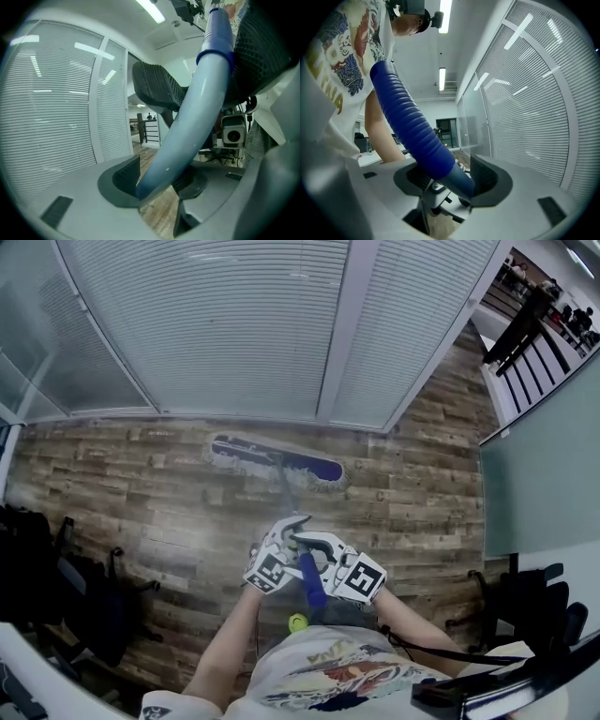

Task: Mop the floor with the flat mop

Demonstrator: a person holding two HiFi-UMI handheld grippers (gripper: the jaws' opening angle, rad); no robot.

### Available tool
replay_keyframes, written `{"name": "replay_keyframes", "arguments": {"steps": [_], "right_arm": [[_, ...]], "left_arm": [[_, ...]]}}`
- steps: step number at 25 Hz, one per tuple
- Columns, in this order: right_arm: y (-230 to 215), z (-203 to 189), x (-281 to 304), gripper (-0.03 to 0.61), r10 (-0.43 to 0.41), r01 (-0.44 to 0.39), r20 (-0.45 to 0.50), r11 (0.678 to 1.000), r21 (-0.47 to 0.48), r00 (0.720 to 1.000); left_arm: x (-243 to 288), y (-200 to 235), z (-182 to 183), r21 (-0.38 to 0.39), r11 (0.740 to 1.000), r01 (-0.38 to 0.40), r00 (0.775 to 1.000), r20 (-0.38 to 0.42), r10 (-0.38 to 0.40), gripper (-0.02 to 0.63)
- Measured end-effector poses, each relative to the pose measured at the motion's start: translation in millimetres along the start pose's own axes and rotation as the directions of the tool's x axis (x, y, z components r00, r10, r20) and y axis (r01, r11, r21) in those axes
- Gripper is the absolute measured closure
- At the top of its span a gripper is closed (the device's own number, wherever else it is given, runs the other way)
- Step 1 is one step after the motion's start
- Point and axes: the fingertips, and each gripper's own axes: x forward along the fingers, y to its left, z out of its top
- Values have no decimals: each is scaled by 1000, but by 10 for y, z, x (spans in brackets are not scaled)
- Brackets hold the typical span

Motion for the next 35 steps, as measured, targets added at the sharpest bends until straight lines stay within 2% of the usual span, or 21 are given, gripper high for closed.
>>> {"name": "replay_keyframes", "arguments": {"steps": [4,9,13,17,21,24,30,35], "right_arm": [[-849,47,169,348,-20,20,0,998,62,1000],[-1661,121,360,348,-37,36,26,997,66,999],[-1919,161,518,348,-42,39,43,997,69,998],[-1845,198,608,347,-75,70,44,992,103,996],[-1634,222,448,344,-137,131,36,981,145,990],[-1264,225,274,344,-128,124,17,982,141,992],[40,121,-156,344,-136,137,-15,981,135,991],[1180,91,-454,344,-196,197,-19,968,153,980]], "left_arm": [[418,760,51,0,1000,-3,1000,-2,3,463],[793,1519,143,-36,999,-27,999,18,28,451],[843,1842,154,-65,997,-53,998,36,55,445],[710,1856,132,-118,989,-85,995,37,90,443],[644,1591,216,-134,987,-89,995,37,95,443],[515,1197,260,-134,988,-77,996,40,83,440],[-32,-95,277,-129,991,-35,998,56,42,437],[-589,-1179,307,-157,988,0,997,77,12,431]]}}
